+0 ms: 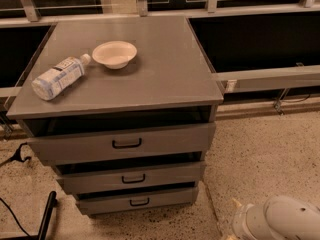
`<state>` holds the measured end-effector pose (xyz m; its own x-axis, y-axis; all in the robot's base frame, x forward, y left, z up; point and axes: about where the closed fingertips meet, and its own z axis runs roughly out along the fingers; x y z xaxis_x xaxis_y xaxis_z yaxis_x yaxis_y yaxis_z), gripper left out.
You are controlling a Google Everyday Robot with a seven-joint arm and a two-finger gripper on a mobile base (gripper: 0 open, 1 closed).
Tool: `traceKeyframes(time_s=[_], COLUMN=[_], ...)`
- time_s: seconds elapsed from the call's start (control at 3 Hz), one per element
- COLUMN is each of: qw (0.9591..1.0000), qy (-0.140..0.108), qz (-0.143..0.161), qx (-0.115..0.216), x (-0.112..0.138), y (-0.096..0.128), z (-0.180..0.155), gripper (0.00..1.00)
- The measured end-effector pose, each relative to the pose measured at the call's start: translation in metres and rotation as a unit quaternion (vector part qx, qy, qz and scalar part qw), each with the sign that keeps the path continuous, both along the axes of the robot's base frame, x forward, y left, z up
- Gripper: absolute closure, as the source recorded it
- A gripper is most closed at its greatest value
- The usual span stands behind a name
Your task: Open bottom drawer
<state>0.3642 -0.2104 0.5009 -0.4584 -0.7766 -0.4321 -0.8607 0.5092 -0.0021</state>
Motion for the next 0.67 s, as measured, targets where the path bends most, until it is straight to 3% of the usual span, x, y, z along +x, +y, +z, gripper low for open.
traceKeyframes(time_s=[0.67], qw=[0.9985], qy=[0.012], qz=[0.013], qx=[0.052], x=[0.018], y=[0.019], z=[-0.071], gripper=[0.0])
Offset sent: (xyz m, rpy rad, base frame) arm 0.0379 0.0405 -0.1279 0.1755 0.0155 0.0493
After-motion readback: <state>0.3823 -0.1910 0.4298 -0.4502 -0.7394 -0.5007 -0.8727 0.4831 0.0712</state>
